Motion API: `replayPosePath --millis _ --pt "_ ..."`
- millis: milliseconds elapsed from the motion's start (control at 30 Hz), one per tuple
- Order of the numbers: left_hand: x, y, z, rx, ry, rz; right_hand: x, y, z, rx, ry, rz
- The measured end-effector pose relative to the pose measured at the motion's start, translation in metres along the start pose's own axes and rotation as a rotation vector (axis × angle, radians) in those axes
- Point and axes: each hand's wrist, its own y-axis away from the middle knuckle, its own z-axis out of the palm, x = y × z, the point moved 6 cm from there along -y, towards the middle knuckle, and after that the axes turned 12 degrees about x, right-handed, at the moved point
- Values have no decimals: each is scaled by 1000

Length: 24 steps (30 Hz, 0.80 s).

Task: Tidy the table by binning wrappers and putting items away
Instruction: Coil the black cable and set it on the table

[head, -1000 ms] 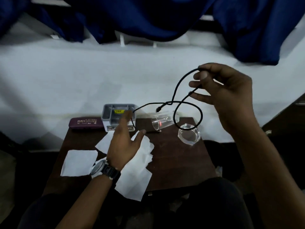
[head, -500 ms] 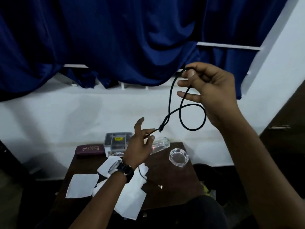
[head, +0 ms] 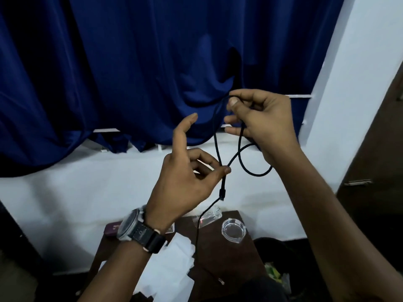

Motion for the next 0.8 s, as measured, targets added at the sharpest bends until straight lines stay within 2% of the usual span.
replayPosePath --millis 67,200,333,433,500,600,667,733,800 --pt "3 -3 -5 11 -54 25 -3 -3 2 13 3 23" --pt "0 -6 -11 6 -114 -79 -7 -4 9 12 -60 101" --pt "5 -5 -15 101 -220 75 -8 -2 15 2 -132 207" --pt "2 -10 -22 172 -233 91 -4 -3 16 -13 -166 256" --pt "0 -15 -22 108 -37 -38 -1 -4 18 -38 -166 290" --pt "3 -25 -20 -9 417 -391 9 -5 23 -82 -200 347" --pt "11 -30 -22 -69 574 -571 14 -6 25 -129 -207 363" --pt "15 -34 -24 -153 571 -699 18 -7 28 -186 -173 341" --pt "11 -42 -31 -212 273 -659 20 -10 28 -196 -147 264"
